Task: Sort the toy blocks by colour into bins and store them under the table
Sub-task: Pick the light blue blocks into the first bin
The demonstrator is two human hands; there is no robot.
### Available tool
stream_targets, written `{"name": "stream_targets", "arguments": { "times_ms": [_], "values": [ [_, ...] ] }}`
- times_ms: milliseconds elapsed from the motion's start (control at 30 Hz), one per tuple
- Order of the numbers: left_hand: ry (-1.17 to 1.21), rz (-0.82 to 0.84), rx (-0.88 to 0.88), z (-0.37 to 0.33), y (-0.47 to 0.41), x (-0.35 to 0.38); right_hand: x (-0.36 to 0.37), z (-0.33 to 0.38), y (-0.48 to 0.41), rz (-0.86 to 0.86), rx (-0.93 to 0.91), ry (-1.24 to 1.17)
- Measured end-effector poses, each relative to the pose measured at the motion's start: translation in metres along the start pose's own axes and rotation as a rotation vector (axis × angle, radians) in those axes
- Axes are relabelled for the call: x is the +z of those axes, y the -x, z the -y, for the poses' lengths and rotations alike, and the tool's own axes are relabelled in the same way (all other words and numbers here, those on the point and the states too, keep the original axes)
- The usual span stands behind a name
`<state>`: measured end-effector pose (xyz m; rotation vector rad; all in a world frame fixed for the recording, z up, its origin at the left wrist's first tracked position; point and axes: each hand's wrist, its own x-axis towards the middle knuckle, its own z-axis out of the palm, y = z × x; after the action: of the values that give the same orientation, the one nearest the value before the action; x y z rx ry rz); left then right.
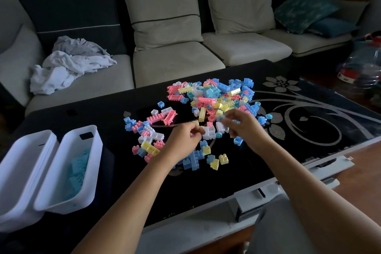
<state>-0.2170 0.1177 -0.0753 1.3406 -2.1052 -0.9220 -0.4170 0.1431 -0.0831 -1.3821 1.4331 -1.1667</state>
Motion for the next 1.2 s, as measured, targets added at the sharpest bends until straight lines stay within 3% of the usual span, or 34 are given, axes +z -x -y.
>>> {"name": "stream_targets", "arguments": {
  "times_ms": [100, 200, 400, 600, 700, 867, 1000, 1100, 1200],
  "values": [
    [-0.068, 0.005, 0.079, -0.007, -0.007, 0.008, -0.018, -0.001, -0.004, -0.115, 0.117, -0.559],
    [-0.157, 0.036, 0.154, -0.018, -0.017, 0.024, -0.023, -0.004, -0.009, -0.23, 0.259, -0.856],
    [-0.465, 0.026, 0.17, -0.019, -0.043, 0.053, -0.026, -0.004, -0.009, -0.281, 0.336, -0.956],
    [-0.512, -0.014, 0.172, -0.016, -0.05, 0.062, -0.028, -0.005, -0.007, -0.264, 0.343, -0.948],
    [-0.345, -0.056, 0.199, -0.014, -0.043, 0.057, -0.03, -0.004, -0.005, -0.27, 0.336, -0.943],
    [0.206, -0.177, 0.22, -0.03, -0.013, 0.024, -0.02, 0.0, -0.004, -0.204, 0.318, -1.061],
    [0.487, -0.282, 0.004, -0.019, 0.014, -0.028, 0.015, 0.024, -0.003, 0.064, 0.333, -1.117],
    [0.573, -0.374, -0.182, 0.001, 0.035, -0.071, 0.052, 0.05, -0.005, 0.25, 0.342, -1.06],
    [0.605, -0.552, -0.202, 0.027, 0.059, -0.108, 0.095, 0.078, -0.01, 0.394, 0.375, -0.951]
  ]
}}
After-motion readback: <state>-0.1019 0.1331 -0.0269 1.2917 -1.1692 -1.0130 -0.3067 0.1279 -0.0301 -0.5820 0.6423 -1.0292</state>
